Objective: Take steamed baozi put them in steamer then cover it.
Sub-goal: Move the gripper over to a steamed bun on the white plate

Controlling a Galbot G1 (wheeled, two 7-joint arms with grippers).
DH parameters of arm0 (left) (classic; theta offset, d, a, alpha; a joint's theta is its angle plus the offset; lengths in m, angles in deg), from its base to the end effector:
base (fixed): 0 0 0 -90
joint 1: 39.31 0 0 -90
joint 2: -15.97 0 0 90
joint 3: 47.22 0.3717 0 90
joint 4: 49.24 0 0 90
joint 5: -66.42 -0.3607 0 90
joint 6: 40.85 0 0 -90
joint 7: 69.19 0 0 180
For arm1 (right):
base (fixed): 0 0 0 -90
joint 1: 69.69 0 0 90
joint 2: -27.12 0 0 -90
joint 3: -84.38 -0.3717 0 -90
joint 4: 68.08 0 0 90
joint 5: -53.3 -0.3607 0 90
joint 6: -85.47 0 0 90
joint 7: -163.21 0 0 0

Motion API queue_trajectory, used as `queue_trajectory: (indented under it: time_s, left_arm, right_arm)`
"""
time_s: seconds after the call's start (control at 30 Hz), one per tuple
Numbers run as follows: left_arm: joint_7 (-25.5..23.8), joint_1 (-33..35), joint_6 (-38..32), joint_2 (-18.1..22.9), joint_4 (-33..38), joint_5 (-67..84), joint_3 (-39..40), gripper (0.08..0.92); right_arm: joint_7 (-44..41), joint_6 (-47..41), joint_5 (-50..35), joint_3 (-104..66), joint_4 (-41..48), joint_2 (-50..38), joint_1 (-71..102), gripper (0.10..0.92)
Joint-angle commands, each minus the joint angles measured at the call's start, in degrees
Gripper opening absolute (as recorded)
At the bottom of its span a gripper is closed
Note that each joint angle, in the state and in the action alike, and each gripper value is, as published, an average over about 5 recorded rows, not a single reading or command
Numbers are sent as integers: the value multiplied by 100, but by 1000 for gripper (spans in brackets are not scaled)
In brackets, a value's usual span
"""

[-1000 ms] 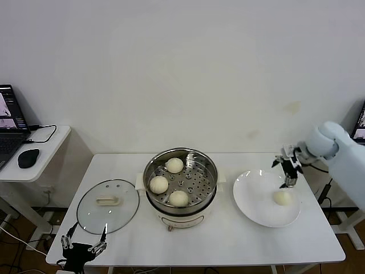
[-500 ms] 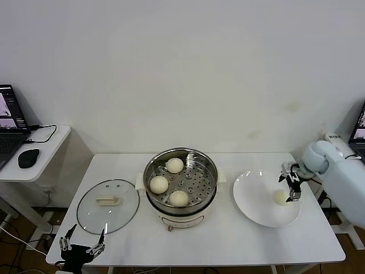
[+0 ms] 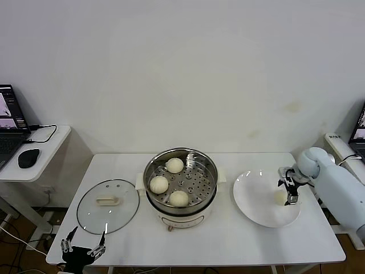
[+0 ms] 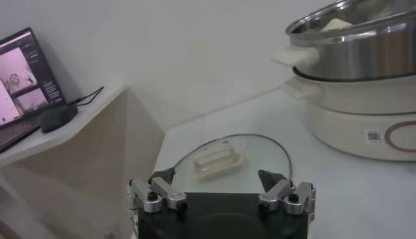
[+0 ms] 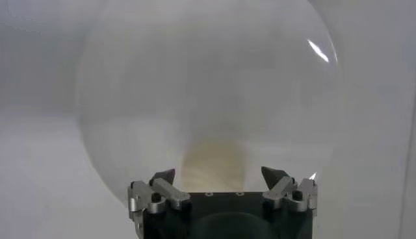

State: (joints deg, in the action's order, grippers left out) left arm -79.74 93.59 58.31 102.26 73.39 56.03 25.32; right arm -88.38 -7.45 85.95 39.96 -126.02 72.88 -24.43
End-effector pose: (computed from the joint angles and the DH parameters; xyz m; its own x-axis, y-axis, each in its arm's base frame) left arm 0.0959 0.1024 -0.3225 -0.9293 -0.1067 0.3536 0.0297 0.9327 0.3595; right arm 0.5432 -0.2365 -0.2442 -0.1699 0.0372 0.9848 -0.9853 -0.0255 -0.1690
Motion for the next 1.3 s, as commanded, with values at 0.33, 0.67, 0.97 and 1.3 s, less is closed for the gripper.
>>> queue_trajectory:
  time_s: [0.33, 0.67, 0.97, 1.3]
  left_arm:
    - [1, -25, -3, -3, -67, -9, 11, 823]
    - [-4, -57, -2, -4, -115, -17, 20, 823]
    - [8, -69, -8, 2, -155, -40, 62, 823]
    - [7, -95, -11, -43, -153, -40, 101, 823]
  right_arm:
    - [141, 79, 288, -58, 463, 241, -31, 823]
    - [158, 71, 263, -107, 452, 202, 11, 823]
    - [192, 18, 115, -94, 384, 151, 25, 703]
    - [93, -379, -740, 480, -162, -293, -446, 636]
